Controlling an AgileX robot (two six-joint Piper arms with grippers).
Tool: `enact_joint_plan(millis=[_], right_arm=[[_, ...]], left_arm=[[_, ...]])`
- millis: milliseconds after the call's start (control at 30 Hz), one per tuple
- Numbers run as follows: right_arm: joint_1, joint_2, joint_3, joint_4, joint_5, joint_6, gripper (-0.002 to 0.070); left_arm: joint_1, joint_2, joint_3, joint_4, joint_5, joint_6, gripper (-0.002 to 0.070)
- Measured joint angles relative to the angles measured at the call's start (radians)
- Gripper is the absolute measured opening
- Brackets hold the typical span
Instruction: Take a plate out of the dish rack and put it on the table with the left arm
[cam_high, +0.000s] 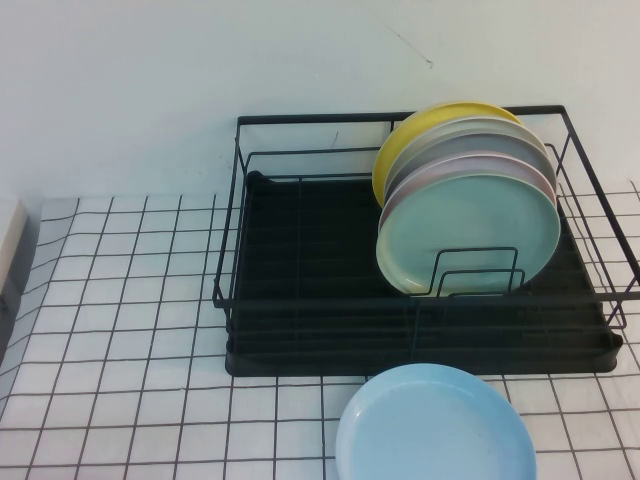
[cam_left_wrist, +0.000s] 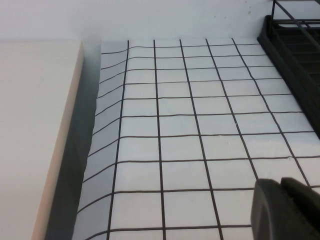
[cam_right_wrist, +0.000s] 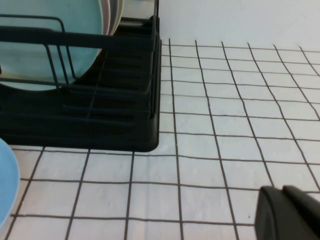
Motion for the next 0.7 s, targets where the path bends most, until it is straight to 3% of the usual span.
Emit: enact_joint_plan(millis=[333, 700], right_arm=[[0.0, 0.0, 0.0, 0.0, 0.0, 0.0, -0.0002], [0.0, 0.0, 0.0, 0.0, 0.0, 0.0, -0.0002]], left_arm=[[0.0, 0.0, 0.004, 0.002, -0.079, 0.0, -0.0004], [0.0, 0.0, 0.004, 0.002, -0.746, 0.0, -0.0004]])
